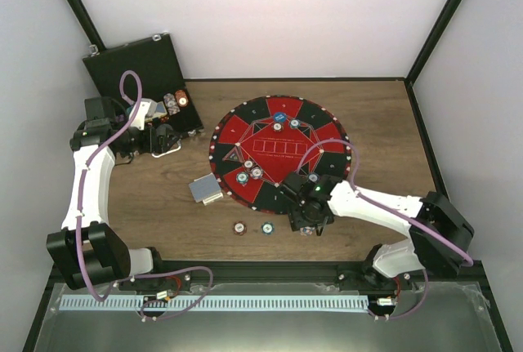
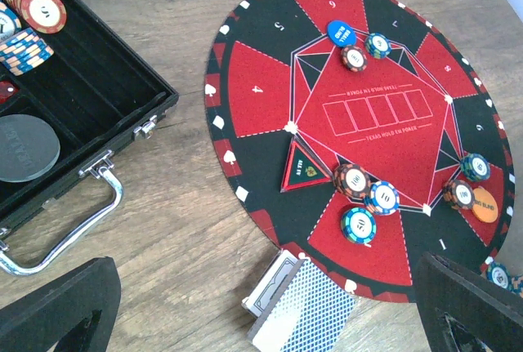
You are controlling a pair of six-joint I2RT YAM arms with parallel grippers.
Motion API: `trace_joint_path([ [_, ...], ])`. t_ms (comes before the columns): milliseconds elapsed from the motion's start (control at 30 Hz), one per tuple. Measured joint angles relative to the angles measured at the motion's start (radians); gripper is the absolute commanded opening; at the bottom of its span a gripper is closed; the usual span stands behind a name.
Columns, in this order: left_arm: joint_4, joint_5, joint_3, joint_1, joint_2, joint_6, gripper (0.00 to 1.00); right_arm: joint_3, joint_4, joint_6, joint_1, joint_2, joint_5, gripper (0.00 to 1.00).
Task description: Distribute texas hold em gaming equipment
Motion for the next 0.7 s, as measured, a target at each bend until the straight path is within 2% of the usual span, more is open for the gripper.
trace_joint_path([
  [567, 0.000, -0.001, 0.000, 0.000, 0.000, 0.006, 1.00, -0.035, 0.023, 0.037, 0.013, 0.026, -0.015, 0.65],
  [700, 0.000, -0.001, 0.000, 0.000, 0.000, 0.007, 1.00, -0.038, 0.023, 0.040, 0.013, 0.032, -0.014, 0.60],
])
